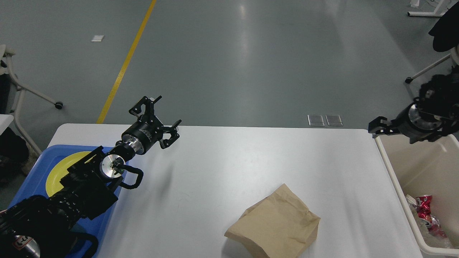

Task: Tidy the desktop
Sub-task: 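Lower the right gripper onto the brown paper bag and grasp it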

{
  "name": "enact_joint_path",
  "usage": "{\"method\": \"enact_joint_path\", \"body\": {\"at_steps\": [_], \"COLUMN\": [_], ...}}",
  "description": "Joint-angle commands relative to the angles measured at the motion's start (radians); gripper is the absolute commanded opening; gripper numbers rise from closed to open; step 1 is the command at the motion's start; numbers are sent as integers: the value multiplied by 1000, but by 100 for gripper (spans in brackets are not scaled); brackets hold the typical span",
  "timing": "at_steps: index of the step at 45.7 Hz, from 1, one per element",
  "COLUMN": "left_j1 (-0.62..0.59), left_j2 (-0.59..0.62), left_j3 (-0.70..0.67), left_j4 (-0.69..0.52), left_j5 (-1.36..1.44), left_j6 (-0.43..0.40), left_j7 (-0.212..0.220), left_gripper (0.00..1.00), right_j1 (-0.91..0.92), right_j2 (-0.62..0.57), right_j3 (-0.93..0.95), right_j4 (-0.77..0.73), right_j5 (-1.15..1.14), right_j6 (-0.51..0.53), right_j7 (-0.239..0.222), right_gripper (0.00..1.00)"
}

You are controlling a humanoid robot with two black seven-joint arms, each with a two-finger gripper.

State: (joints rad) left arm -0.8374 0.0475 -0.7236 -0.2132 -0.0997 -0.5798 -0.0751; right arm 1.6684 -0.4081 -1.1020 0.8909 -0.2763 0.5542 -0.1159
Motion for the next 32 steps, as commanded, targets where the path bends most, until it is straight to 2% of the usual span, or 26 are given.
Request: {"method": "enact_joint_path", "body": {"at_steps": [1,8,19,32], "left_j1": [1,0,1,0], "left_j2": [0,0,0,0], "left_j3": [0,0,0,0], "left_j4": [0,0,0,0], "left_j5": [0,0,0,0], "left_j6": [0,0,0,0], "left_j7": [0,0,0,0], "left_gripper": [97,97,97,97], "right_j1": [44,42,-15,-127], "right_j2": [112,236,396,426], "right_j3": [-1,-1,-1,-1], "right_j4": [11,14,36,36], "right_j5": [0,0,-1,-1], "right_j6": [140,242,257,254], "right_j7": [-4,-5,-5,-5], "right_gripper": [100,100,100,100]}}
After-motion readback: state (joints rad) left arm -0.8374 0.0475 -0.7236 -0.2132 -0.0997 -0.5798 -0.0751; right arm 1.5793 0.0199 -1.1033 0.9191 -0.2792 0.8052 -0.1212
